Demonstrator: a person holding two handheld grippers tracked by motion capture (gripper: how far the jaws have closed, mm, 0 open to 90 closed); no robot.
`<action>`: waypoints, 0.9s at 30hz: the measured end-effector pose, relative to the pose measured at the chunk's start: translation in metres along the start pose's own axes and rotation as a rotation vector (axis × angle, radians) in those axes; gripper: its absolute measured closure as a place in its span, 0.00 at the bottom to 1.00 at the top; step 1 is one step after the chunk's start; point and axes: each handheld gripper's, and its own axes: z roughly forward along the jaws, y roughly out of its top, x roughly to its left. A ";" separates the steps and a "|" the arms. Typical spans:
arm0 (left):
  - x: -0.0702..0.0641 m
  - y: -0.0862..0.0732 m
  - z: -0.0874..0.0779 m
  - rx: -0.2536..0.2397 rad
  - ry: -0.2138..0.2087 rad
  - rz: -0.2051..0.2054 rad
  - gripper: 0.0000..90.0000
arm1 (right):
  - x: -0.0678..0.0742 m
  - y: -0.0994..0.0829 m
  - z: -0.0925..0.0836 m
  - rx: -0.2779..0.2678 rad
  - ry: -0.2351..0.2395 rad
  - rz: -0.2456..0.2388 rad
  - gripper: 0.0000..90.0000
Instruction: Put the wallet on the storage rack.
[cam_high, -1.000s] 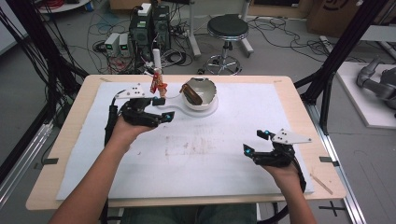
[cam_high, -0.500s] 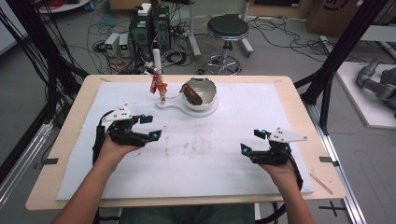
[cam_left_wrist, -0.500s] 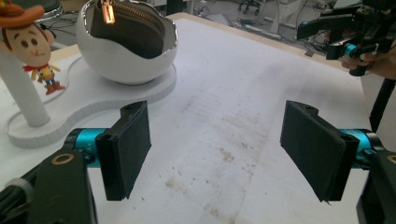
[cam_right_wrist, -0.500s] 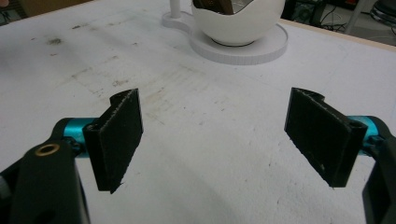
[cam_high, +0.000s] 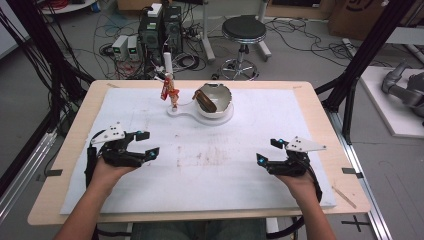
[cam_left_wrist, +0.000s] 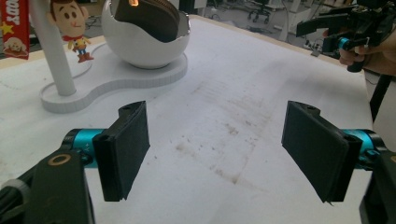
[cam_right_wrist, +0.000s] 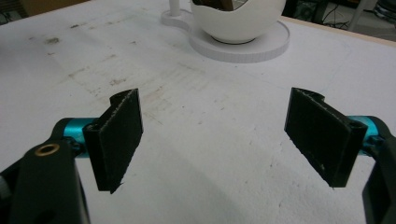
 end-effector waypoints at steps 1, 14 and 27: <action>0.001 -0.001 -0.002 0.001 0.004 0.002 0.25 | 0.001 0.000 0.001 0.003 0.000 0.000 0.22; 0.006 -0.010 0.002 0.010 0.000 -0.003 0.25 | -0.002 -0.002 0.006 0.031 -0.007 -0.005 0.22; 0.006 -0.012 0.005 0.030 -0.003 0.011 0.25 | -0.003 -0.005 0.005 0.038 -0.011 0.007 0.22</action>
